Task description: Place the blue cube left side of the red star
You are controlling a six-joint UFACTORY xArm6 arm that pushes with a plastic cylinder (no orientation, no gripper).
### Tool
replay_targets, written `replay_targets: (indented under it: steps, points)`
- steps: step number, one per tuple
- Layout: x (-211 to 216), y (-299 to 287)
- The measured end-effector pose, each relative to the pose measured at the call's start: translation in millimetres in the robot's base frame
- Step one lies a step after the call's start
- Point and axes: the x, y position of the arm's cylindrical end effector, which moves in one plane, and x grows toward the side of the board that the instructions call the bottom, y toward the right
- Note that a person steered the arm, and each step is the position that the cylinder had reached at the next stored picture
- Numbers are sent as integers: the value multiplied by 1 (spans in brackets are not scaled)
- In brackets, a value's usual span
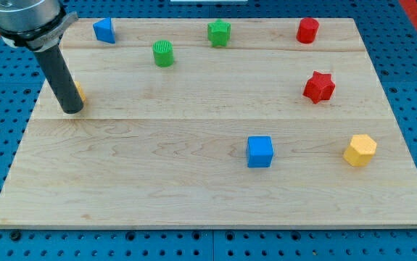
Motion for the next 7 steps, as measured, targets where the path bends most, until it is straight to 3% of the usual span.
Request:
replay_targets:
  steps: [4, 7]
  points:
    - [18, 101]
    - [133, 225]
